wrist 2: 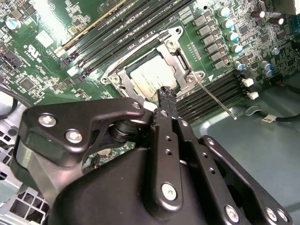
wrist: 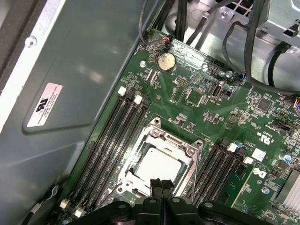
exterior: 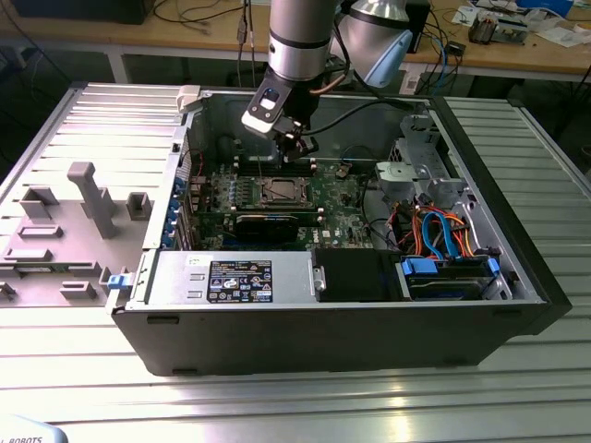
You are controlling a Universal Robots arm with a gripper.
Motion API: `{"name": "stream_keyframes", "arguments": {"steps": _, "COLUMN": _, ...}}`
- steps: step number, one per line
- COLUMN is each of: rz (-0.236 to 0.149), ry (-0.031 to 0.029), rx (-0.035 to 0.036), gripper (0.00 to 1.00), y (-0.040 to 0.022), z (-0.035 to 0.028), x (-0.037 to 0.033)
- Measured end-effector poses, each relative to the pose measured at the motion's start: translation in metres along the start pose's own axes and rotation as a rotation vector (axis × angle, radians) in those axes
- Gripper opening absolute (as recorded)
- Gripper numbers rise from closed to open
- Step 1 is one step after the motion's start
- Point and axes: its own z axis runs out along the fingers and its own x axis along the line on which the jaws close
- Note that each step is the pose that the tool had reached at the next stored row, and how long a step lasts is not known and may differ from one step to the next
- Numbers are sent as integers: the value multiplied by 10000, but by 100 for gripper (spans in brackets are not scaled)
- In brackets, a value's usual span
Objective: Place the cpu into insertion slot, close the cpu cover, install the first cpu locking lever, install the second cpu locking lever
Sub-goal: 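Install the first cpu locking lever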
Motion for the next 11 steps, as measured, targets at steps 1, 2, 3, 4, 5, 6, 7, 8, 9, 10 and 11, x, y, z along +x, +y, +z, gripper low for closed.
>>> {"name": "stream_keyframes", "arguments": {"steps": 1, "rz": -25, "ry": 0, "rx": 0, "gripper": 11, "y": 0, "z": 0, "x": 0}}
{"name": "stream_keyframes", "arguments": {"steps": 2, "rz": -43, "ry": 1, "rx": 1, "gripper": 11, "y": 0, "z": 0, "x": -1}}
{"name": "stream_keyframes", "arguments": {"steps": 3, "rz": -59, "ry": 1, "rx": 2, "gripper": 11, "y": -1, "z": 0, "x": -1}}
{"name": "stream_keyframes", "arguments": {"steps": 4, "rz": -92, "ry": 1, "rx": 4, "gripper": 11, "y": -1, "z": 0, "x": -2}}
{"name": "stream_keyframes", "arguments": {"steps": 5, "rz": -113, "ry": 2, "rx": 5, "gripper": 11, "y": -1, "z": 0, "x": -2}}
{"name": "stream_keyframes", "arguments": {"steps": 6, "rz": -130, "ry": 1, "rx": 6, "gripper": 11, "y": -1, "z": 0, "x": -2}}
{"name": "stream_keyframes", "arguments": {"steps": 7, "rz": -158, "ry": 2, "rx": 7, "gripper": 11, "y": -2, "z": 0, "x": -3}}
{"name": "stream_keyframes", "arguments": {"steps": 8, "rz": -187, "ry": 2, "rx": 9, "gripper": 11, "y": -2, "z": 0, "x": -4}}
{"name": "stream_keyframes", "arguments": {"steps": 9, "rz": -208, "ry": 2, "rx": 10, "gripper": 11, "y": -2, "z": 0, "x": -5}}
{"name": "stream_keyframes", "arguments": {"steps": 10, "rz": -224, "ry": 2, "rx": 11, "gripper": 11, "y": -2, "z": 0, "x": -5}}
{"name": "stream_keyframes", "arguments": {"steps": 11, "rz": -240, "ry": 2, "rx": 12, "gripper": 11, "y": -3, "z": 0, "x": -5}}
